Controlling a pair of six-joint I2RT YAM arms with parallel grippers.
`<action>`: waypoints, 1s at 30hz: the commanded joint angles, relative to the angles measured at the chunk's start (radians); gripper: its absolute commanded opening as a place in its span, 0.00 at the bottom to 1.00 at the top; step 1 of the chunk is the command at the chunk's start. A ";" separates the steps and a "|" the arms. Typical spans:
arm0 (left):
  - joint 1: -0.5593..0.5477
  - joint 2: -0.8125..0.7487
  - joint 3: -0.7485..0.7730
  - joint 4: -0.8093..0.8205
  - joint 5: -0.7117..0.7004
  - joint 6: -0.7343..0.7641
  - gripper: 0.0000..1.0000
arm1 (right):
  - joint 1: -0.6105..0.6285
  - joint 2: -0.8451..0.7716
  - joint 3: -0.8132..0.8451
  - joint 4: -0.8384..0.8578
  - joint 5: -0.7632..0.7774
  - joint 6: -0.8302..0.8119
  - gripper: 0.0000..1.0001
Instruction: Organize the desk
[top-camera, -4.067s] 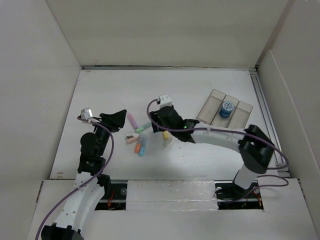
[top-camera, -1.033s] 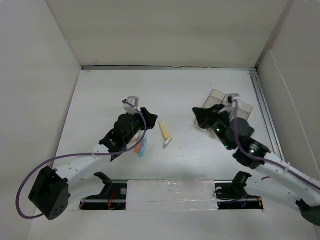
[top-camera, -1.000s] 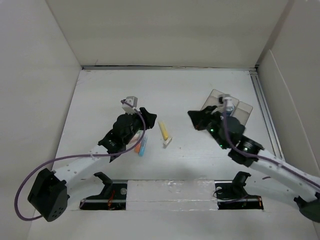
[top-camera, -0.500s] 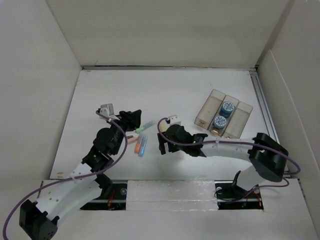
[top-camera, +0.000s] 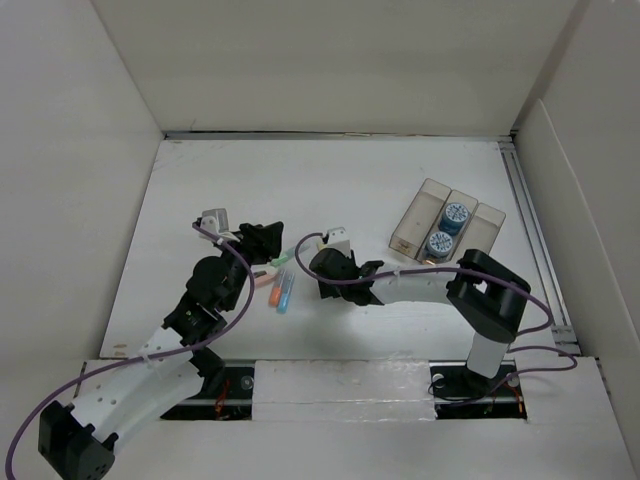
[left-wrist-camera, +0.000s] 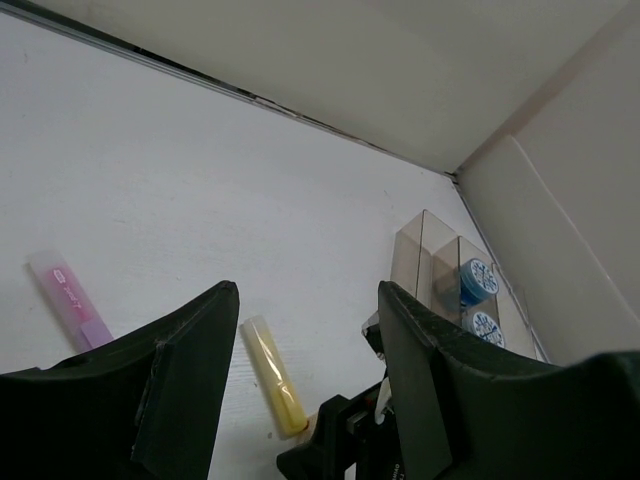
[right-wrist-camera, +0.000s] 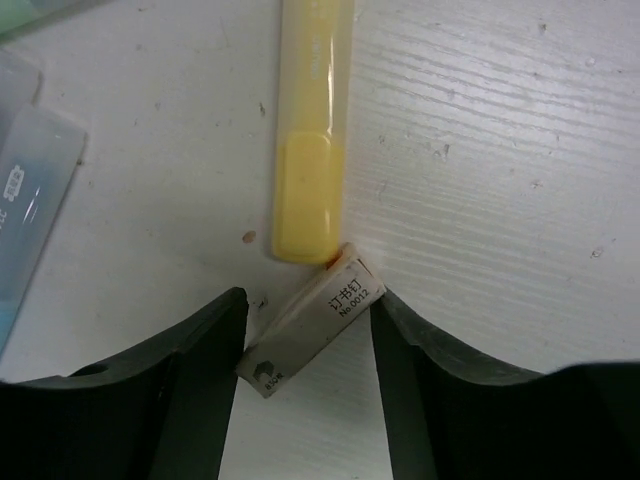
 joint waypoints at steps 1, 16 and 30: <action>0.007 -0.008 -0.003 0.028 0.008 0.004 0.54 | 0.006 0.007 0.012 0.014 0.015 0.025 0.56; 0.007 0.026 -0.007 0.055 0.045 -0.007 0.54 | -0.040 -0.412 -0.127 -0.102 0.177 0.116 0.15; 0.007 0.009 0.004 0.057 0.171 -0.044 0.54 | -0.694 -0.937 -0.342 -0.093 0.262 0.222 0.18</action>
